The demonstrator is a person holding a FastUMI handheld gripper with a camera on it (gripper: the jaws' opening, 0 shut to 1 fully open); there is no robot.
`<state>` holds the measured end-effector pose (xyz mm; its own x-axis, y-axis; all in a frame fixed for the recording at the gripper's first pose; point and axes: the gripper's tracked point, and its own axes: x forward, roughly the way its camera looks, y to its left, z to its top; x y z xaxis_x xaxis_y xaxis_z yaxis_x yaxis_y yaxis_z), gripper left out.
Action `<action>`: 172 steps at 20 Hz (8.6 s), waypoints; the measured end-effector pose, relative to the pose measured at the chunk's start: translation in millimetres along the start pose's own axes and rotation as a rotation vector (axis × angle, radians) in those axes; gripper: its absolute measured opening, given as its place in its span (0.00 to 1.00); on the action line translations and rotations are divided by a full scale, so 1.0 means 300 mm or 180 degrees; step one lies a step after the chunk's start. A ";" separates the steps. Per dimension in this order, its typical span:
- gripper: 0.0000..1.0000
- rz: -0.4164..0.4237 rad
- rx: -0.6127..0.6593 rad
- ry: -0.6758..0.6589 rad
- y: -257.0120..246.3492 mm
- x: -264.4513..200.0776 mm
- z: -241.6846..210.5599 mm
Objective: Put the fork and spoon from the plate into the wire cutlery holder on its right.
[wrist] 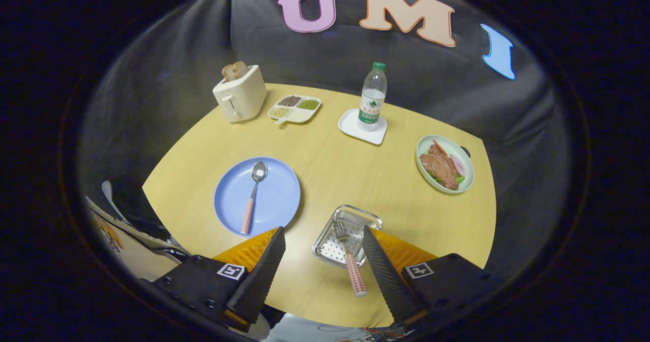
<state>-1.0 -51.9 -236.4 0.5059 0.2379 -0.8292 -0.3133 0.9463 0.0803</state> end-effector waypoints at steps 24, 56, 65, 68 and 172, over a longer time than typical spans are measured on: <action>0.98 -0.0030 -0.0230 -0.0731 0.460 0.290 0.014; 0.49 0.0206 -0.0198 -0.0015 0.552 0.537 -0.197; 0.08 0.0253 -0.0224 0.0138 0.555 0.540 -0.195; 0.08 0.0331 -0.0249 0.0251 0.549 0.516 -0.190; 0.98 -0.0795 0.1127 -0.2808 -0.184 -0.553 0.317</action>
<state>8.9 -122.7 -50.7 0.9887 -0.0360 -0.1457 0.0706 0.9683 0.2395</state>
